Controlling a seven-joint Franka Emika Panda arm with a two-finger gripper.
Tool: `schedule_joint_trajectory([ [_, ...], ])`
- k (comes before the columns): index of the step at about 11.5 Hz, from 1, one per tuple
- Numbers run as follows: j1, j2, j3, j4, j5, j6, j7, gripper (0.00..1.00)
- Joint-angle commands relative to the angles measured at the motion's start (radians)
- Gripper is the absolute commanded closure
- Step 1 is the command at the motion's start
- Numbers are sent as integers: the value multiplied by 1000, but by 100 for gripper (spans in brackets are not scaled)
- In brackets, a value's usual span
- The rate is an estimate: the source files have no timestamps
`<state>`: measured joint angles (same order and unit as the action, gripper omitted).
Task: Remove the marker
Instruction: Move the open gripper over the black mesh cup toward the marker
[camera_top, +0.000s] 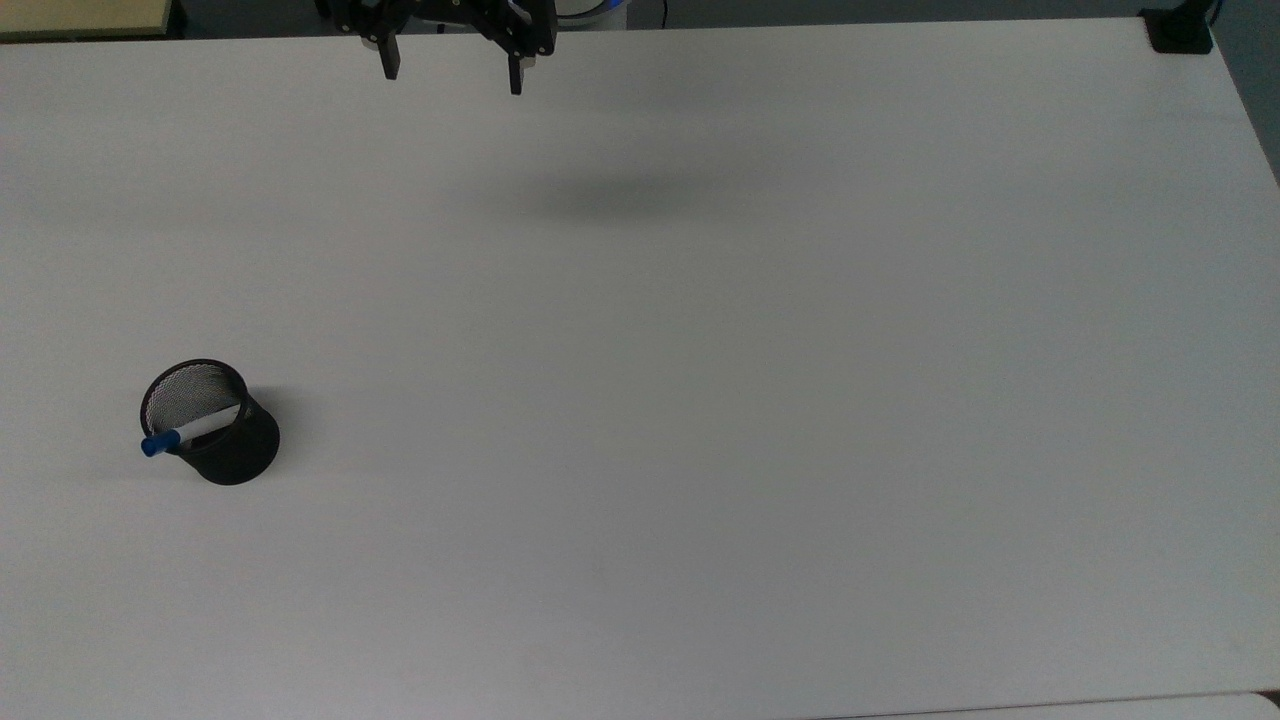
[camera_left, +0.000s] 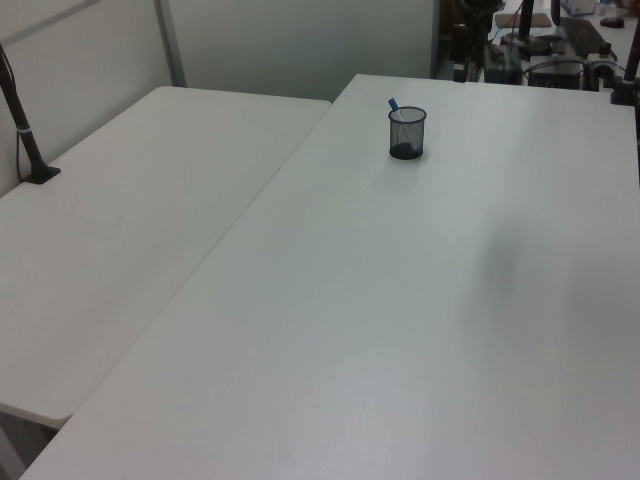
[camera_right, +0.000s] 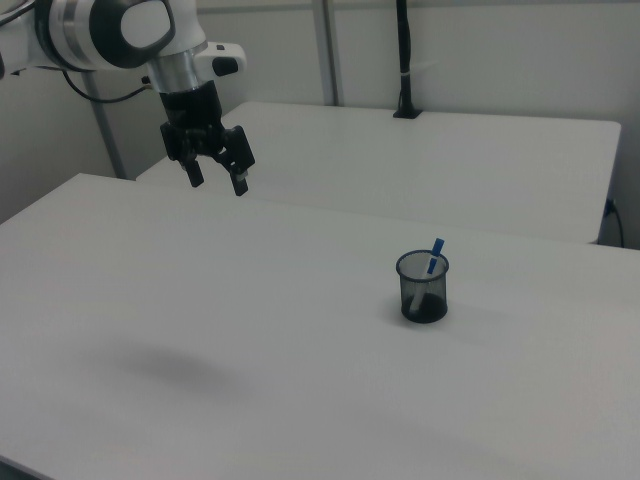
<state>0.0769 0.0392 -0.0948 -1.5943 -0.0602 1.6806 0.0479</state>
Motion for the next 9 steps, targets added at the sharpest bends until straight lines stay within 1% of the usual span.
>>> schedule_joint_trajectory([
  [1, 17, 19, -3, 2, 2, 14, -10, 0],
  [9, 17, 25, 1, 0, 13, 17, -11, 0],
])
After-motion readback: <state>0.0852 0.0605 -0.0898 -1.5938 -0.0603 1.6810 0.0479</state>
